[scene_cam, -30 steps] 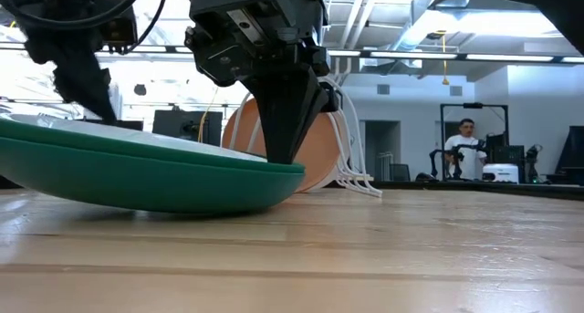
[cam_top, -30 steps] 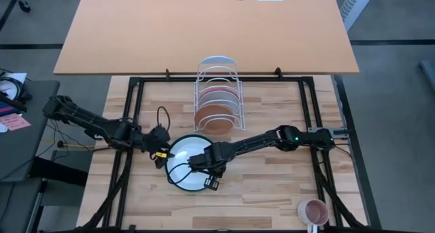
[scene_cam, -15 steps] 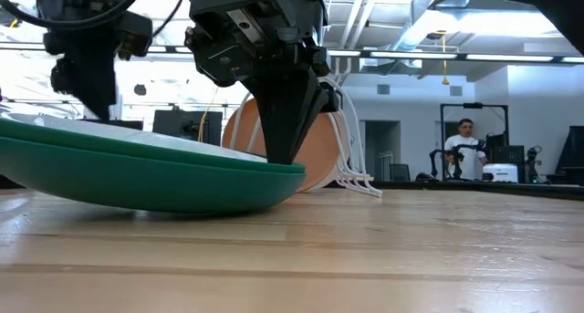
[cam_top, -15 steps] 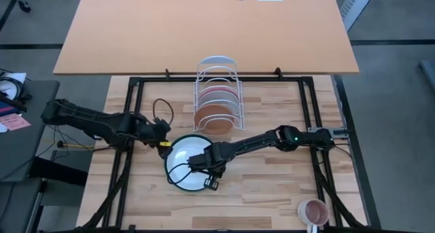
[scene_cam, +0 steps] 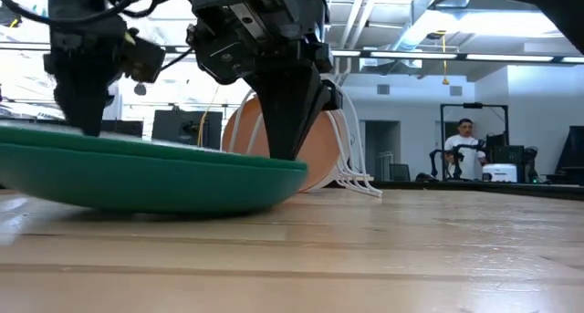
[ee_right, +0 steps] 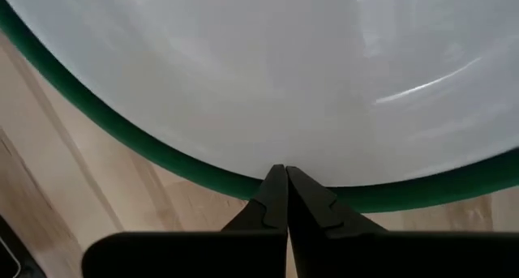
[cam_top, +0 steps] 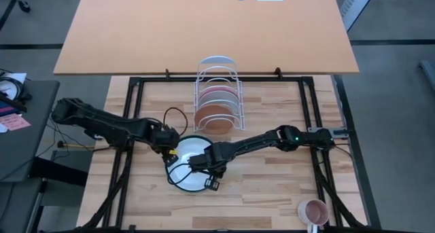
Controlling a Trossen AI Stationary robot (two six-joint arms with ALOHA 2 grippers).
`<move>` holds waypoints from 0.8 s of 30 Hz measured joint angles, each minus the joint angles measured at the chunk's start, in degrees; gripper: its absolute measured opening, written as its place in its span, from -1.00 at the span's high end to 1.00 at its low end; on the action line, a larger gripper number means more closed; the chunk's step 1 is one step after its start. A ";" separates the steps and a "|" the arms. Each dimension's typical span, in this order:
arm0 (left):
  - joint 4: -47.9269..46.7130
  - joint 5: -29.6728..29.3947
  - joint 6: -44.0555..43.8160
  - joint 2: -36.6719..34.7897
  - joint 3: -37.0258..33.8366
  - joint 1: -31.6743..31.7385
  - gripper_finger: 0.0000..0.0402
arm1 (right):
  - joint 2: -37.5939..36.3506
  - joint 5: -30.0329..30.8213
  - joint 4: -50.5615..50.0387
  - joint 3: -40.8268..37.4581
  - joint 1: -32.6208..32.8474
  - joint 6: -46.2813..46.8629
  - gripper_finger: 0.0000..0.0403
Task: Sort dishes
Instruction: Put the white plate on the dish rack
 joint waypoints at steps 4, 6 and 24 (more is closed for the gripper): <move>-4.20 -6.65 2.03 -0.02 6.89 -0.02 0.13 | 0.22 -0.02 0.05 -0.07 0.07 0.02 0.98; -4.67 -8.33 2.60 -0.04 9.92 -0.33 0.13 | 0.24 0.02 0.27 -0.07 0.07 0.02 0.98; -4.94 -10.43 -4.60 0.09 7.91 -5.09 0.14 | 0.11 0.25 0.15 -0.03 0.09 0.00 0.98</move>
